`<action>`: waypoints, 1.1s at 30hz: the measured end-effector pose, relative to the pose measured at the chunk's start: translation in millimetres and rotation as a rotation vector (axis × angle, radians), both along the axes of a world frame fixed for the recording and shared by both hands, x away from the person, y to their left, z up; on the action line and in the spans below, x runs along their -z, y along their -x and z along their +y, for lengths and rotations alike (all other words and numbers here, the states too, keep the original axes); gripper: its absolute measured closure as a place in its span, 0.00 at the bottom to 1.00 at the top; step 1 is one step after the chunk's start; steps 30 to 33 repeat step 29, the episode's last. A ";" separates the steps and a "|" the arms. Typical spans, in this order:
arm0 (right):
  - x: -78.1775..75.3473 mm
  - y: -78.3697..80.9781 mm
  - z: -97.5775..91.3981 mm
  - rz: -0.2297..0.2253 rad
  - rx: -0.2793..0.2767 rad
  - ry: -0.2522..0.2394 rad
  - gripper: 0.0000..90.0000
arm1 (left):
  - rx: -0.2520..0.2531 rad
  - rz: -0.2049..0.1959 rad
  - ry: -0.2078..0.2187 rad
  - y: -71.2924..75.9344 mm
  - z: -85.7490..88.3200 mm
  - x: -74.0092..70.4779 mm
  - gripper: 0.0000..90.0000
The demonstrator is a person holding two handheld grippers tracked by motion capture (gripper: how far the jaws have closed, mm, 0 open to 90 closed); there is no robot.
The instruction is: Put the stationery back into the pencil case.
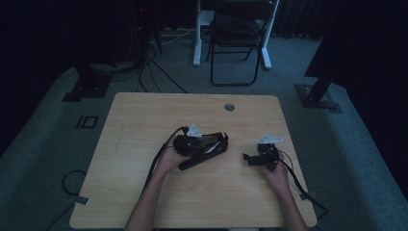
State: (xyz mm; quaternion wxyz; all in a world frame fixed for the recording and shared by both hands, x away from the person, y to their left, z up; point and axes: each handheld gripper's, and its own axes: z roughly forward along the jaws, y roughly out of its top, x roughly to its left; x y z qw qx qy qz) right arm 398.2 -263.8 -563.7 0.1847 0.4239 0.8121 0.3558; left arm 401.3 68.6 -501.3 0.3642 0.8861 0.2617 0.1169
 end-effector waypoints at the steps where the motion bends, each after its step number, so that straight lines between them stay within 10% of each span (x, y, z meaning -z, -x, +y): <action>1: 0.0 0.0 0.0 0.000 0.000 0.000 0.13 | -0.002 -0.001 0.002 0.5 0.1 -0.4 0.71; 33: 0.1 0.3 -0.1 -0.001 0.000 0.000 0.13 | -0.034 -0.068 0.078 31.3 18.3 -20.8 0.56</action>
